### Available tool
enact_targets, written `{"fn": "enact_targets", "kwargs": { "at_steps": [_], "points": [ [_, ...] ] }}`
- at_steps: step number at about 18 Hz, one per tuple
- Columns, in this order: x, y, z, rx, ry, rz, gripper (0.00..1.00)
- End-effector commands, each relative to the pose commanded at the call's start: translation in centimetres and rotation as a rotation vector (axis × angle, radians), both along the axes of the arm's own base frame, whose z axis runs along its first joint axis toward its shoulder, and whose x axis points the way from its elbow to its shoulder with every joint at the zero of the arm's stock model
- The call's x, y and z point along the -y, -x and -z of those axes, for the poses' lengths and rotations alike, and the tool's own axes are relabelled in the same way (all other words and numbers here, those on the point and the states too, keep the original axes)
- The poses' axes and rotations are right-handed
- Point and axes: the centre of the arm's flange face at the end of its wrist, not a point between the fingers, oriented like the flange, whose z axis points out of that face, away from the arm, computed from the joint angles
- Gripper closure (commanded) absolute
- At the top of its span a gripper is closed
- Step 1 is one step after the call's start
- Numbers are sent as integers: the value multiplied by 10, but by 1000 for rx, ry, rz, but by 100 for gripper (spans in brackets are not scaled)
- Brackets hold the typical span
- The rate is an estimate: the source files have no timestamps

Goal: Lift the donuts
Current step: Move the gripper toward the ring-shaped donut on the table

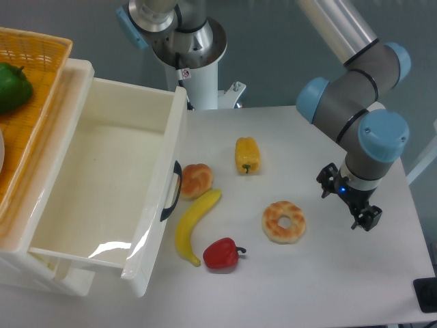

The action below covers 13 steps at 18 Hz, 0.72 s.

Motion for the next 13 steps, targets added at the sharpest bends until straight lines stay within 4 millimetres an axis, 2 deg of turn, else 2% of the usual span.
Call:
{"fn": "enact_targets", "kwargs": {
  "at_steps": [6, 9, 13],
  "points": [
    [-1, 1, 0, 0, -2, -11, 0],
    [-1, -6, 11, 20, 4, -24, 0],
    [-4, -4, 32, 27, -12, -70, 0]
  ]
}}
